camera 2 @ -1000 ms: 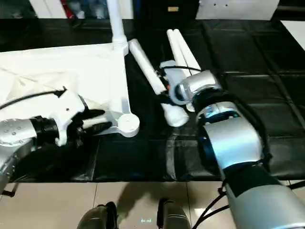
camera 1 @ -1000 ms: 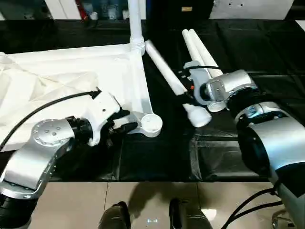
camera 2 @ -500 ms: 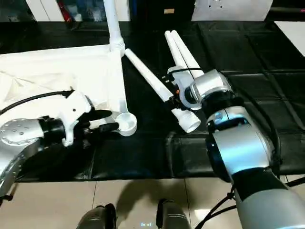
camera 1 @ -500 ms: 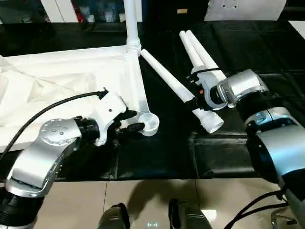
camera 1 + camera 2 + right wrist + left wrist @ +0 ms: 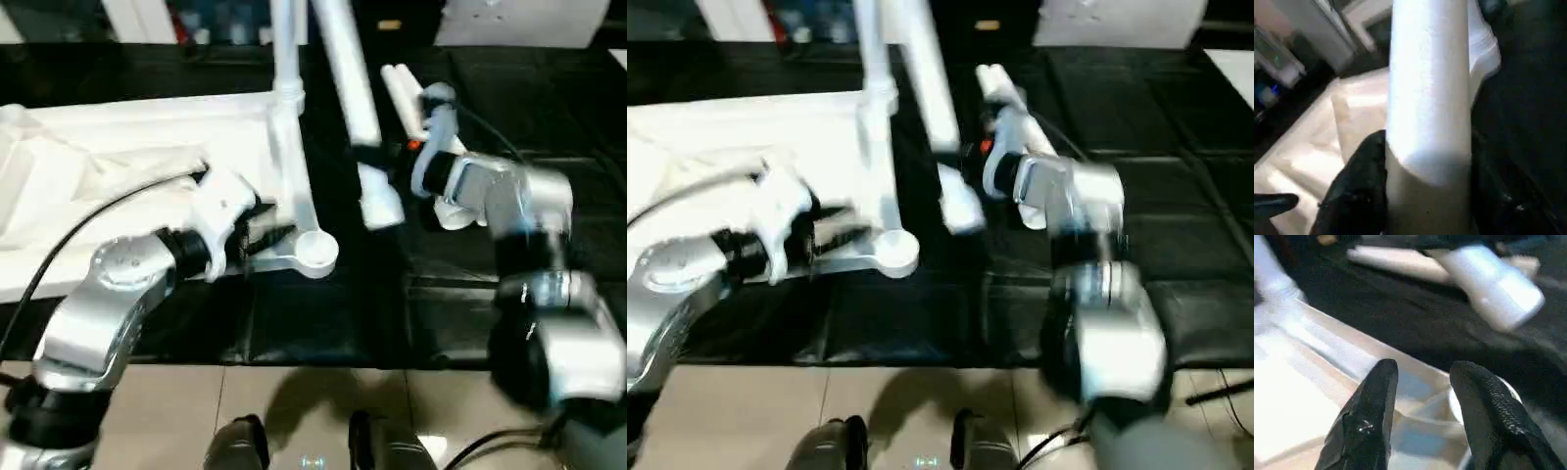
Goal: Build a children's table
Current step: Pick table leg
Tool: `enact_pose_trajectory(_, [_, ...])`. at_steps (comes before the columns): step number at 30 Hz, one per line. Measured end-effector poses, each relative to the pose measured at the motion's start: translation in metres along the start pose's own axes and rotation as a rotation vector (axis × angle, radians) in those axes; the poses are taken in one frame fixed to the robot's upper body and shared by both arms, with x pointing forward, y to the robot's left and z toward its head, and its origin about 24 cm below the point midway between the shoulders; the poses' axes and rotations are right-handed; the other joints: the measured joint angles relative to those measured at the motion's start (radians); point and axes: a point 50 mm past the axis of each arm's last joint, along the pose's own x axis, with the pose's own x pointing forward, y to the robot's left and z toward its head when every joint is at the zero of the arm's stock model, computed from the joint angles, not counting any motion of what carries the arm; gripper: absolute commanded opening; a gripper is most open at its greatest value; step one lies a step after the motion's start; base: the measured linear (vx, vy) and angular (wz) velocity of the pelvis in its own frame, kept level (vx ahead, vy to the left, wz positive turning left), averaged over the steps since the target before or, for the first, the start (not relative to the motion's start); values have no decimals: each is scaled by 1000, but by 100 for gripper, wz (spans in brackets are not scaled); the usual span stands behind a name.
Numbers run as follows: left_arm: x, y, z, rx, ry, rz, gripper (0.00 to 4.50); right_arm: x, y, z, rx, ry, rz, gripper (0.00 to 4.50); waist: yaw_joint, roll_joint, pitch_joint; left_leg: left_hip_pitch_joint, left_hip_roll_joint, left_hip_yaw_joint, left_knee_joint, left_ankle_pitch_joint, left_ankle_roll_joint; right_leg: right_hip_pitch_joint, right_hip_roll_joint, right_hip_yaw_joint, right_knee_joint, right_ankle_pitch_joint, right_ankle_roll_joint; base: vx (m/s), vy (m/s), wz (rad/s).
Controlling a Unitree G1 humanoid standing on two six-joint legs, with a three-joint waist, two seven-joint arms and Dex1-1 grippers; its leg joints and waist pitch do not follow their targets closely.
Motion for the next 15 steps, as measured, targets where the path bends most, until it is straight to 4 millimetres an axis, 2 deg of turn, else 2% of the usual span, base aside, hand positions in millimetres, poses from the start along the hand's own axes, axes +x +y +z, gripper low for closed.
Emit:
enact_pose_trajectory(3, [6,1,5,-23,-57,38,210,-12,3,-4,65,-125,29,186,1,1,0,0,-1,0,0,1,1,0,-1,0,0,2,0,0,0,0])
enact_pose_trajectory(5, [16,1,11,-64,-105,75,210,-27,8,-7,59,-213,64,186,6,1,-1,0,-1,0,0,2,2,1,-1,0,-1,3,0,0,0,0])
enact_pose_trajectory(8, [27,9,24,-108,-163,152,210,-39,18,-15,32,-268,132,186,3,3,-2,0,-2,0,0,2,-1,1,-1,1,-1,6,1,0,0,0])
enact_pose_trajectory(10, [31,15,32,-127,-191,193,236,-40,28,-22,13,-271,179,186,-8,5,-3,1,-2,-1,0,4,-2,1,-1,1,-1,8,2,0,0,0])
enact_pose_trajectory(15, [44,24,49,-154,-226,237,242,-39,52,-32,-69,-253,284,186,-4,5,-4,0,-2,-3,-2,10,-3,1,0,-1,-2,8,8,0,0,0])
